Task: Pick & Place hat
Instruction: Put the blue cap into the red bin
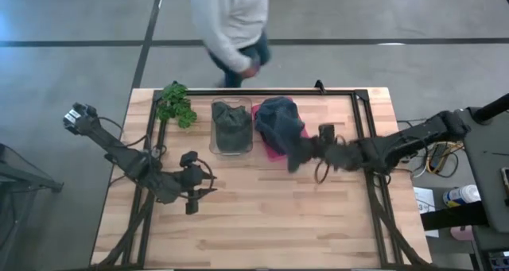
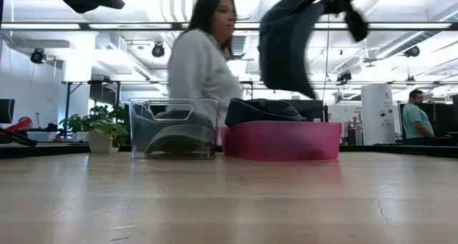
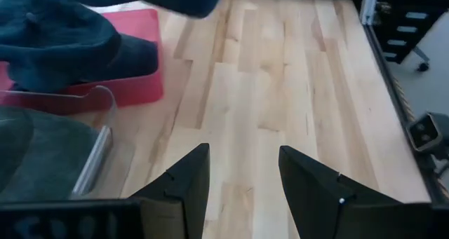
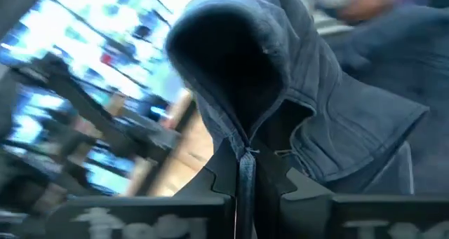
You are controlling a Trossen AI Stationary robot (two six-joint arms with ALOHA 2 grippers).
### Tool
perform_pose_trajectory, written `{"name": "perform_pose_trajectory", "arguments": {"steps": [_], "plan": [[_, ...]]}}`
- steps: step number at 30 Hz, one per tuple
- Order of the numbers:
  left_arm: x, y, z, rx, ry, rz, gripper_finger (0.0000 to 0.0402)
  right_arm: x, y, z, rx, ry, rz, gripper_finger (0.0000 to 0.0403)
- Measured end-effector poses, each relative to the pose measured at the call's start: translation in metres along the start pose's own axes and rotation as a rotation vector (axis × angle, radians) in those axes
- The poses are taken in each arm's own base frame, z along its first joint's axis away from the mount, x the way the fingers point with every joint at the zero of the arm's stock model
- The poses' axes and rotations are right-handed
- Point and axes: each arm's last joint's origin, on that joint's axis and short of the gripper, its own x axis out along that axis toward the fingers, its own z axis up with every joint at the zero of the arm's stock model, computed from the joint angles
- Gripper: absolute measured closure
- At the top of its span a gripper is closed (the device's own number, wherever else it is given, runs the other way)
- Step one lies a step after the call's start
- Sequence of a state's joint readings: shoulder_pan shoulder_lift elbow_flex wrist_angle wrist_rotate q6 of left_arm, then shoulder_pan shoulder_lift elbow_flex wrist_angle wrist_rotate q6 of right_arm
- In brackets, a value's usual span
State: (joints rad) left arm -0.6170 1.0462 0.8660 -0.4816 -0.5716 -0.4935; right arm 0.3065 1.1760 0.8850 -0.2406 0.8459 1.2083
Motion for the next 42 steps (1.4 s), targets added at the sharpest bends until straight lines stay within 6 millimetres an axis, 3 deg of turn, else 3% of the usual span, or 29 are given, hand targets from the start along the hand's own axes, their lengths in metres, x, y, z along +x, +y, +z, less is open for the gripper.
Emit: {"name": "perform_pose_trajectory", "arguments": {"steps": [8, 13, 19, 26, 37, 42], "plan": [[0.002, 0.003, -0.001, -0.04, -0.059, 0.104, 0.0236, 0.045, -0.053, 0.037, 0.106, -0.123, 0.304, 0.0391], [0.002, 0.005, 0.001, -0.112, -0.112, 0.169, 0.0236, 0.072, -0.088, 0.045, 0.104, -0.01, 0.294, 0.0391], [0.004, 0.012, 0.003, -0.155, -0.154, 0.254, 0.0236, 0.093, -0.102, 0.044, 0.106, 0.034, 0.451, 0.0391], [0.01, 0.022, 0.007, -0.196, -0.161, 0.307, 0.0236, 0.103, -0.1, 0.047, 0.14, 0.009, 0.62, 0.039], [0.013, 0.029, 0.008, -0.219, -0.156, 0.335, 0.0236, 0.109, -0.132, 0.022, 0.062, 0.151, 0.445, 0.039], [0.014, 0.032, 0.009, -0.227, -0.155, 0.342, 0.0236, 0.105, -0.144, 0.024, 0.019, 0.162, 0.329, 0.0386]]}}
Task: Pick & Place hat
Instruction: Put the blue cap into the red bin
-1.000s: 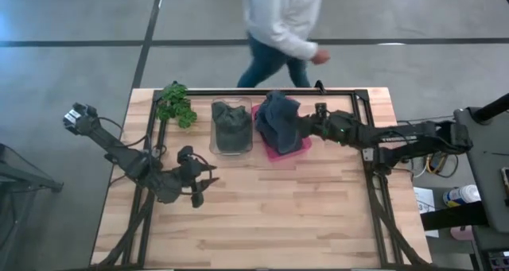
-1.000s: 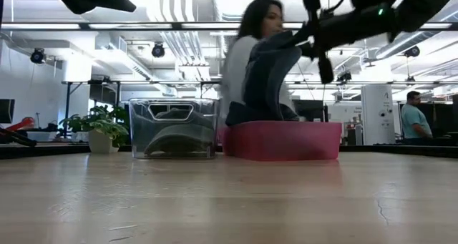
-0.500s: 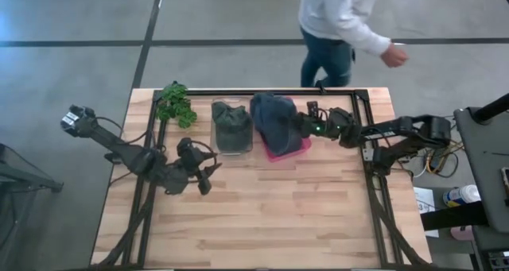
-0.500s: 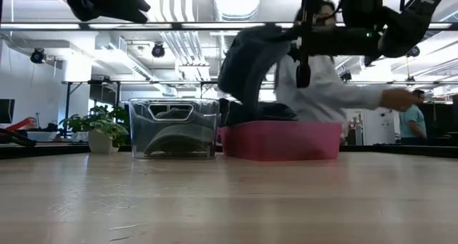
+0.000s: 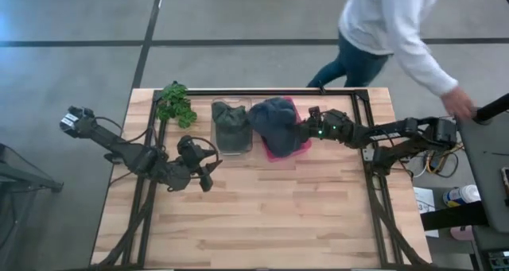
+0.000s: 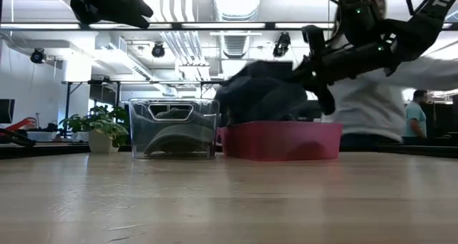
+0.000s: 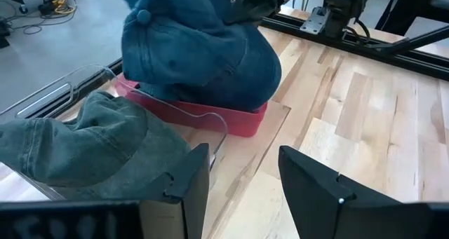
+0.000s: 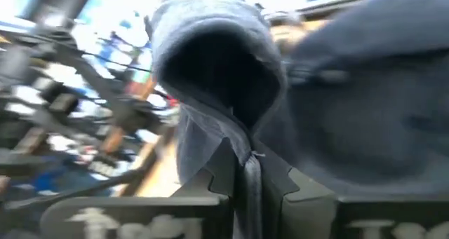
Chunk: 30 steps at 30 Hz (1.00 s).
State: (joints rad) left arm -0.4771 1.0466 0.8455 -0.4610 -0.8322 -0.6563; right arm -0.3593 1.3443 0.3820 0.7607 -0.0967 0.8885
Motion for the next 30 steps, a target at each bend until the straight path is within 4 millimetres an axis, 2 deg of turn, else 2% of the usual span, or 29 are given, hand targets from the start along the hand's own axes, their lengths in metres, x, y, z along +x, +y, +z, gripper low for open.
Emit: {"name": "perform_pose_trajectory", "arguments": {"steps": [3, 8, 12, 16, 20, 24, 26, 30], "plan": [[0.001, 0.001, 0.001, -0.006, 0.0, 0.007, 0.0236, -0.007, -0.006, 0.001, -0.021, 0.009, -0.101, 0.0365], [0.004, 0.003, 0.002, -0.023, -0.002, 0.02, 0.0236, -0.018, -0.012, -0.001, -0.103, 0.046, -0.286, 0.0307], [0.005, 0.004, 0.004, -0.056, -0.014, 0.02, 0.0236, -0.021, -0.007, 0.006, -0.212, 0.013, -0.339, 0.027], [0.011, 0.002, 0.008, -0.103, -0.007, -0.029, 0.0236, -0.017, 0.0, 0.013, -0.317, 0.013, -0.349, 0.025], [0.027, -0.001, 0.01, -0.137, 0.044, -0.09, 0.0236, -0.011, 0.0, 0.015, -0.448, 0.061, -0.428, 0.0244], [0.049, -0.006, 0.012, -0.123, 0.024, -0.106, 0.0236, -0.002, -0.001, 0.019, -0.56, 0.138, -0.474, 0.0243], [0.059, -0.01, 0.016, -0.12, -0.019, -0.115, 0.0236, 0.002, -0.003, 0.018, -0.578, 0.208, -0.511, 0.0243], [0.085, -0.006, 0.031, -0.145, -0.057, -0.126, 0.0236, 0.013, 0.009, 0.029, -0.682, 0.269, -0.511, 0.0243]]}}
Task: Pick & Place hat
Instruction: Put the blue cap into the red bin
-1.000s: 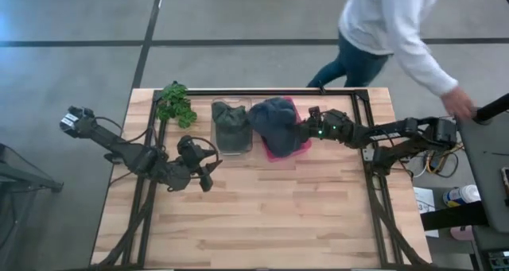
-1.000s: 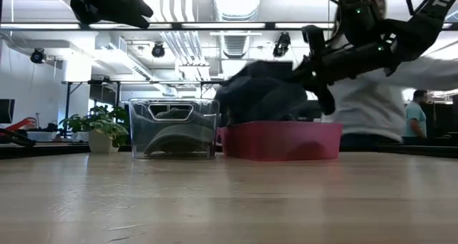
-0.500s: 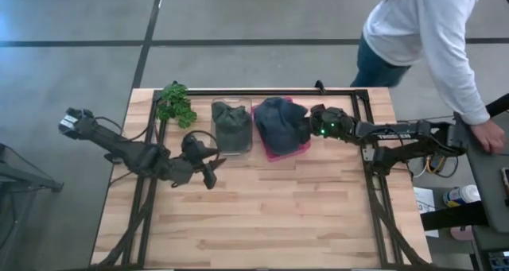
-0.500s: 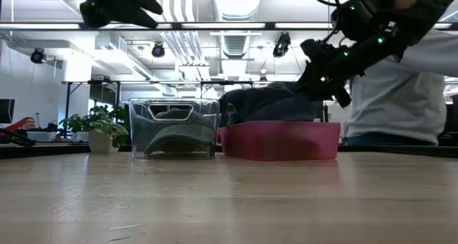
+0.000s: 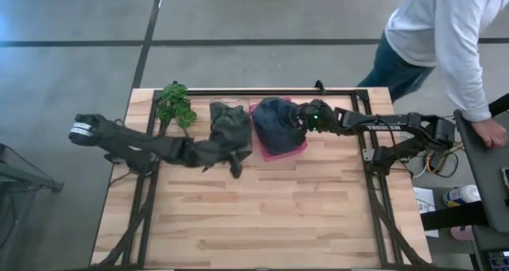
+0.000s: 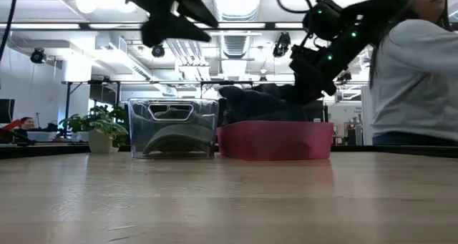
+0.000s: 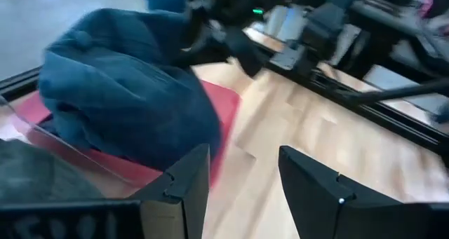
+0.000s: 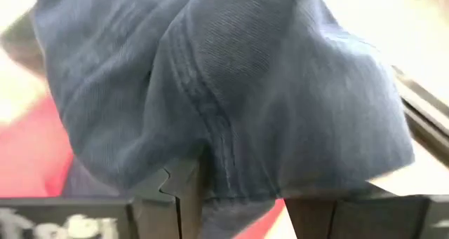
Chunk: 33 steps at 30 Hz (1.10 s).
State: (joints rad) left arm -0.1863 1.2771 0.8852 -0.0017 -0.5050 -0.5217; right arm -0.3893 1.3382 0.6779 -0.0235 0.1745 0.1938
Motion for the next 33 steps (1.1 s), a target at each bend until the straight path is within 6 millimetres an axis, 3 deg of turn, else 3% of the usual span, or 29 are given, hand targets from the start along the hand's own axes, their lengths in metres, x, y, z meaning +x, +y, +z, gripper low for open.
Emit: {"name": "perform_pose_trajectory", "arguments": {"steps": [10, 14, 20, 27, 33], "plan": [[0.061, 0.044, 0.052, 0.102, -0.059, 0.118, 0.0236, -0.002, -0.001, 0.016, -0.23, 0.129, -0.053, 0.0238], [0.087, 0.075, 0.069, 0.142, -0.04, 0.144, 0.0236, -0.002, -0.002, 0.014, -0.215, 0.144, -0.049, 0.0228], [0.125, 0.127, 0.084, 0.175, 0.049, 0.043, 0.0236, -0.002, 0.001, 0.013, -0.209, 0.157, 0.097, 0.0198], [0.144, 0.18, 0.108, 0.207, 0.113, -0.078, 0.0236, -0.002, 0.001, 0.013, -0.327, 0.157, 0.153, 0.0129], [0.155, 0.211, 0.111, 0.109, 0.245, -0.258, 0.0236, -0.002, -0.001, 0.018, -0.427, 0.114, 0.131, 0.0088]]}}
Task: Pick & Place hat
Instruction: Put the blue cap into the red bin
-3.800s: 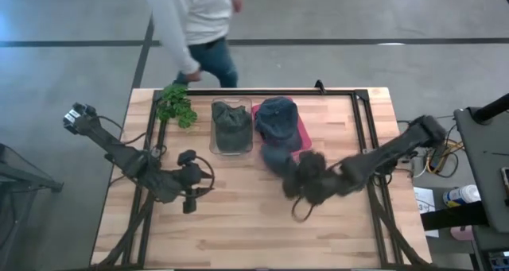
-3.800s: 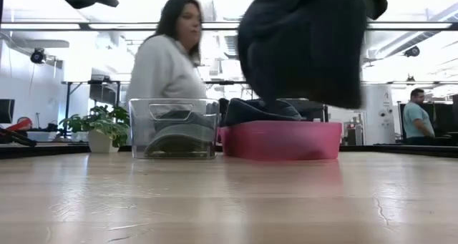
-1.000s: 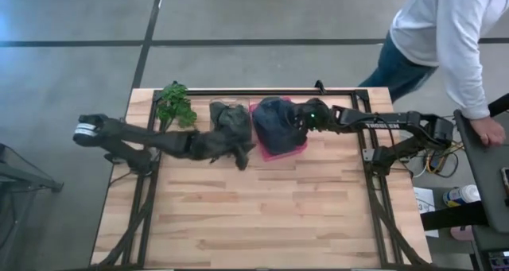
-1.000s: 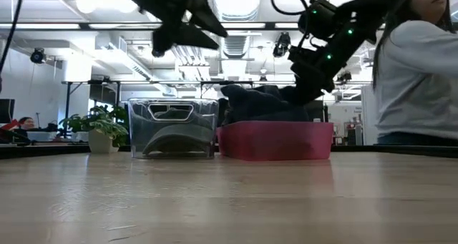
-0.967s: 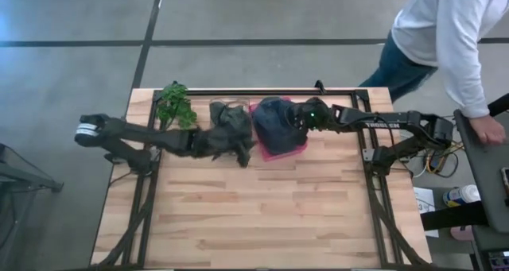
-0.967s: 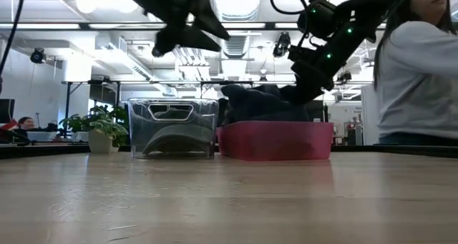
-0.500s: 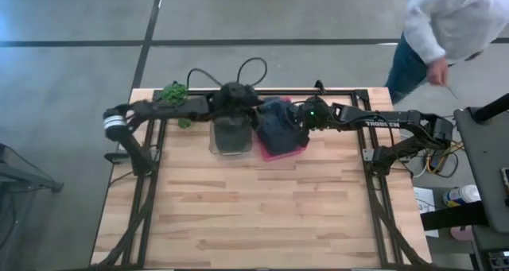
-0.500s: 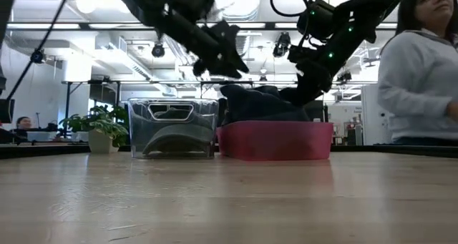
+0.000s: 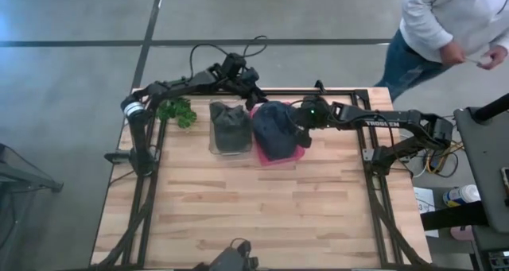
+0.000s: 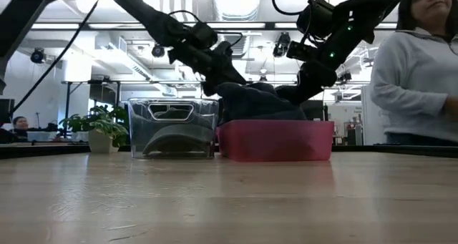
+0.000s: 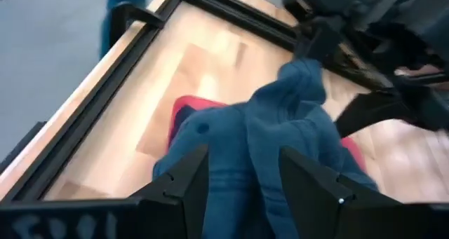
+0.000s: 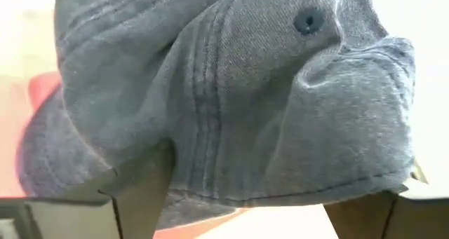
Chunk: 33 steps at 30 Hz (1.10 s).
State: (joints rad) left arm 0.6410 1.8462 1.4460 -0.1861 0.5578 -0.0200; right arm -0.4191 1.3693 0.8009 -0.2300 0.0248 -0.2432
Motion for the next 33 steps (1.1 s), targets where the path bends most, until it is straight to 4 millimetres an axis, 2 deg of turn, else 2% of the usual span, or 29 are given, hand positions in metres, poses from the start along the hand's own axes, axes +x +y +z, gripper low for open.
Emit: {"name": "perform_pose_trajectory", "arguments": {"steps": [5, 11, 16, 23, 27, 30, 33], "plan": [[0.009, 0.003, -0.003, 0.023, 0.036, -0.038, 0.0236, -0.002, -0.005, 0.0, -0.039, 0.035, -0.045, 0.0083], [0.016, -0.005, -0.011, 0.003, 0.076, -0.102, 0.0236, -0.007, -0.012, -0.003, 0.074, 0.14, -0.106, 0.0095], [0.021, -0.014, -0.013, 0.013, 0.097, -0.139, 0.0236, -0.01, -0.02, -0.003, 0.188, 0.157, -0.187, 0.0101], [0.02, -0.017, -0.01, 0.025, 0.091, -0.103, 0.0236, -0.041, -0.025, 0.008, 0.126, 0.144, -0.227, 0.0096], [0.011, -0.019, 0.004, 0.051, 0.046, -0.086, 0.0236, -0.053, -0.025, 0.022, 0.092, 0.043, -0.1, 0.0095], [0.009, -0.021, 0.006, 0.053, 0.045, -0.087, 0.0236, -0.048, -0.024, 0.027, 0.099, 0.028, -0.054, 0.0099], [0.01, -0.021, 0.001, 0.032, 0.088, -0.087, 0.0236, -0.03, -0.023, 0.021, 0.085, 0.079, -0.022, 0.0107]]}}
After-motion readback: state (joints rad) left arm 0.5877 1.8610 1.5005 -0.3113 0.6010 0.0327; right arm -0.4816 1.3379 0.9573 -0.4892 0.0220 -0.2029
